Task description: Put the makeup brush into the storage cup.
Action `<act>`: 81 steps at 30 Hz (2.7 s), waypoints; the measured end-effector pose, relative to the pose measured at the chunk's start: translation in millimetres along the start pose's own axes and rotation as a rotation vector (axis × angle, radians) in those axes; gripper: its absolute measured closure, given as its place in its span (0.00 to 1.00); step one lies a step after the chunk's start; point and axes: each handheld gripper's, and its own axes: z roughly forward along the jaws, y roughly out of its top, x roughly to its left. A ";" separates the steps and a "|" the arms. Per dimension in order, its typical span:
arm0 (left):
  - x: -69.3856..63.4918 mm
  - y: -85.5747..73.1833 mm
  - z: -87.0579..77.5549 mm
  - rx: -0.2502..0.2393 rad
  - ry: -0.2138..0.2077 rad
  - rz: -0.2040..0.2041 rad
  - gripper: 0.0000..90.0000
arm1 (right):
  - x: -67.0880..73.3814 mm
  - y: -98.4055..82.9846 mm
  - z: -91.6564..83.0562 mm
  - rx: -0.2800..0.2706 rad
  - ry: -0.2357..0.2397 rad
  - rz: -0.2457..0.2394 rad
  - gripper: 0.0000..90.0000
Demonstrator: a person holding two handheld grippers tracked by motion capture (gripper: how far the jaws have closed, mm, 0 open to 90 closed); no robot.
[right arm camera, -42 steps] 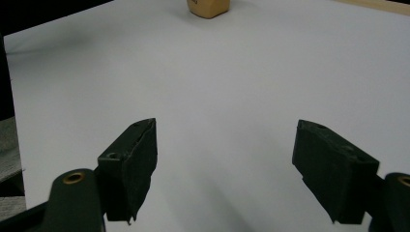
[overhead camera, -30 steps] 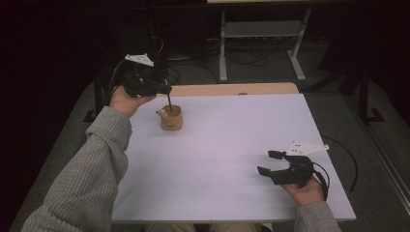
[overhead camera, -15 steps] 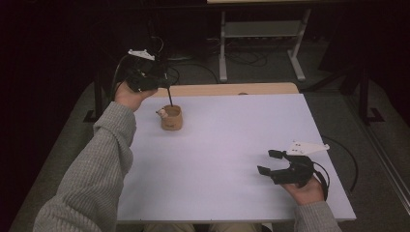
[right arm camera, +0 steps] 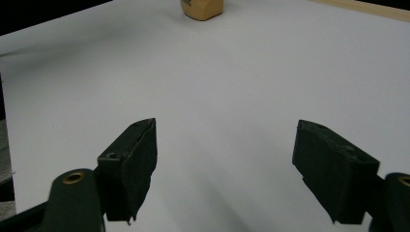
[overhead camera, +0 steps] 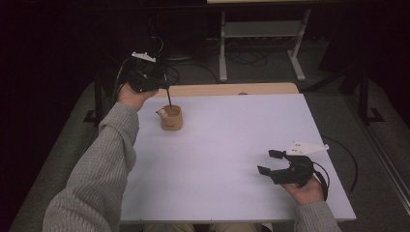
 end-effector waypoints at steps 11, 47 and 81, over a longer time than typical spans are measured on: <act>11.8 -11.9 20.3 0.043 0.019 -0.044 0.95 | -1.6 -0.9 0.5 0.008 0.007 0.002 0.26; 16.0 -24.3 62.1 0.191 0.014 -0.045 0.90 | -2.4 -2.1 0.2 0.007 0.014 0.017 0.26; -14.3 -28.3 21.2 0.110 -0.018 0.013 0.80 | -3.4 -2.0 -0.4 -0.005 -0.014 0.007 0.22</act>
